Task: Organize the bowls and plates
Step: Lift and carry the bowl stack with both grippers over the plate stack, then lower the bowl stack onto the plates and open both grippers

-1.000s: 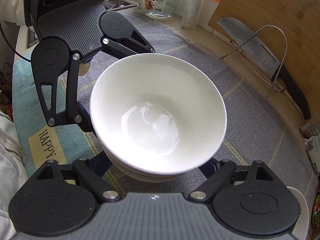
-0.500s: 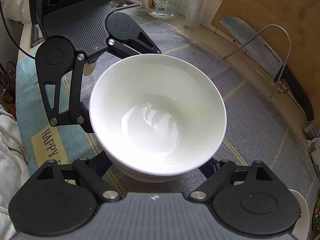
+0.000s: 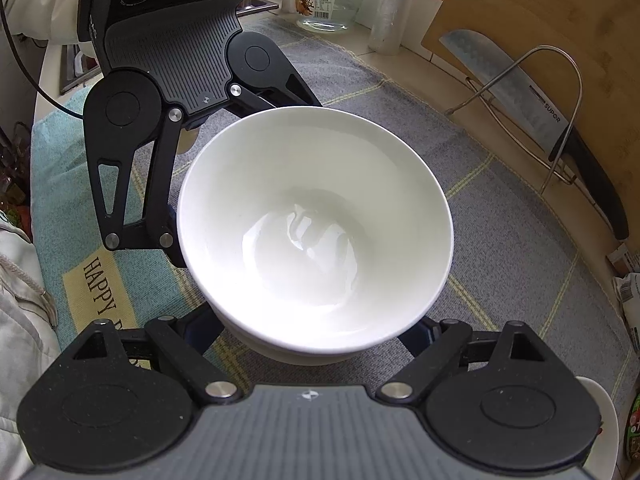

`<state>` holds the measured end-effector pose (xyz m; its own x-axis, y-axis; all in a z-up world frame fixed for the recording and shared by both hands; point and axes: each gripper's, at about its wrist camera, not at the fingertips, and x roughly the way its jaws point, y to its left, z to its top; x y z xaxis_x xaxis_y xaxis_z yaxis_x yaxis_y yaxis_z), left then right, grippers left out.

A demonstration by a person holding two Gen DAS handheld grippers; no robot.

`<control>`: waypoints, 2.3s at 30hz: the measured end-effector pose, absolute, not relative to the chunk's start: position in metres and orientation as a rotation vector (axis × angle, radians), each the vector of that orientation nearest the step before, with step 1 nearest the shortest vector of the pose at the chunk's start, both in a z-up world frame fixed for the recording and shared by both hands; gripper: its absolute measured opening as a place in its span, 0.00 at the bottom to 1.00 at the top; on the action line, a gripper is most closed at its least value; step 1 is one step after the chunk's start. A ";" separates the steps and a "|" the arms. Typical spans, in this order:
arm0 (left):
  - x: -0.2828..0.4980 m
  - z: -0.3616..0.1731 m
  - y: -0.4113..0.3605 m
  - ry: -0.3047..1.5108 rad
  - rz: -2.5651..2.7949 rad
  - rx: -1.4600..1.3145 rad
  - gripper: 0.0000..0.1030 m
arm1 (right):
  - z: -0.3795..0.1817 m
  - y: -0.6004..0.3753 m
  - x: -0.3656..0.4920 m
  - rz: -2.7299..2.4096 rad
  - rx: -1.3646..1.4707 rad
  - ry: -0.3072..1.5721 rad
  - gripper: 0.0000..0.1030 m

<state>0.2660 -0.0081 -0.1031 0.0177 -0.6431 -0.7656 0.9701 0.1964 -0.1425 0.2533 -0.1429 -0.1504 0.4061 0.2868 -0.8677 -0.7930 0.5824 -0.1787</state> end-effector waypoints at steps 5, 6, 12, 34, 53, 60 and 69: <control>0.265 -0.104 -0.008 0.831 -1.326 0.509 0.79 | -0.150 -0.143 0.254 0.741 -0.645 0.910 0.90; 0.265 -0.103 -0.007 0.832 -1.325 0.510 0.79 | -0.150 -0.143 0.254 0.739 -0.644 0.911 0.89; 0.264 -0.102 -0.009 0.839 -1.317 0.543 0.79 | -0.149 -0.142 0.251 0.744 -0.656 0.912 0.89; 0.229 -0.064 -0.049 0.839 -1.248 0.630 0.79 | -0.107 -0.186 0.210 0.773 -0.675 0.807 0.88; 0.257 -0.039 -0.170 0.712 -1.332 0.721 0.78 | -0.080 -0.299 0.202 0.599 -0.656 0.775 0.89; 0.267 -0.051 -0.201 0.703 -1.348 0.729 0.78 | -0.084 -0.325 0.209 0.563 -0.658 0.781 0.89; 0.278 -0.063 -0.223 0.719 -1.355 0.738 0.78 | -0.093 -0.341 0.223 0.543 -0.636 0.800 0.88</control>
